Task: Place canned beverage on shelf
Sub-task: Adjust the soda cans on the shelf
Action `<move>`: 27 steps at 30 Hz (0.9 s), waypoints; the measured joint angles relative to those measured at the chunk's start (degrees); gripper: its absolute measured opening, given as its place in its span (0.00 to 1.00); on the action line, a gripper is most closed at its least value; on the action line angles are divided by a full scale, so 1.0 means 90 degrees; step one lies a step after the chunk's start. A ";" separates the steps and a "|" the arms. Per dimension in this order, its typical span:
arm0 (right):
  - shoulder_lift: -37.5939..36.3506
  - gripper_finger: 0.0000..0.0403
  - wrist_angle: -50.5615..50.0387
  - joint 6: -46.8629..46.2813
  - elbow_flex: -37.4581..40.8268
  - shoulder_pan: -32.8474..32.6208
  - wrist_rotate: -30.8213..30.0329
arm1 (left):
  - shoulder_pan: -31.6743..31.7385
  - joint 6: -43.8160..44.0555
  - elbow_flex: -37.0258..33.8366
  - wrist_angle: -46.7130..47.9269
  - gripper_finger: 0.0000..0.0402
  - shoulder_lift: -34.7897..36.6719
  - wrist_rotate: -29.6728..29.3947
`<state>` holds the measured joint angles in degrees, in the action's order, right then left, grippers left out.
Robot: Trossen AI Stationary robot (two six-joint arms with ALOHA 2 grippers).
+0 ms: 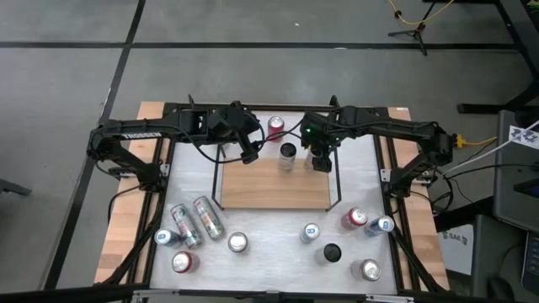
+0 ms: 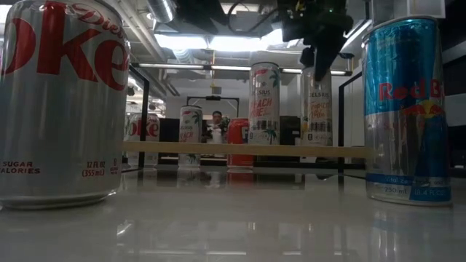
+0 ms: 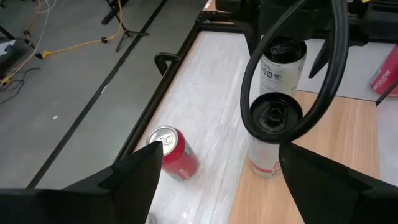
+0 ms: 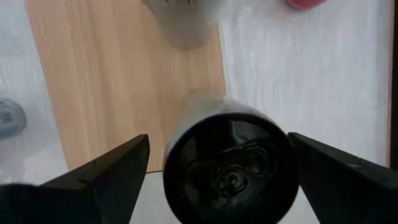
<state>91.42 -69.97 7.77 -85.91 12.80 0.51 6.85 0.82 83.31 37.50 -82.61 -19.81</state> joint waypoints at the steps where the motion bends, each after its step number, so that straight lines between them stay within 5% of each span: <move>1: 0.0000 0.92 0.0003 -0.0001 0.0014 0.0000 0.0000 | 0.0000 0.0000 0.0000 0.0000 0.78 0.0000 0.0000; 7: 0.0000 0.88 0.0010 -0.0001 0.0017 0.0000 -0.0002 | 0.0000 0.0004 0.0000 0.0000 0.78 0.0000 0.0000; 19: -0.0007 0.63 -0.0045 -0.0003 0.0017 0.0000 -0.0029 | 0.0000 0.0005 0.0000 -0.0006 0.78 0.0000 -0.0007; 27: -0.0015 0.66 -0.0286 -0.0001 0.0015 0.0000 0.0017 | 0.0000 0.0005 0.0000 -0.0005 0.78 0.0000 -0.0006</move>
<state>91.29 -72.55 7.77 -85.78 12.80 0.67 6.85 0.86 83.31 37.45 -82.61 -19.87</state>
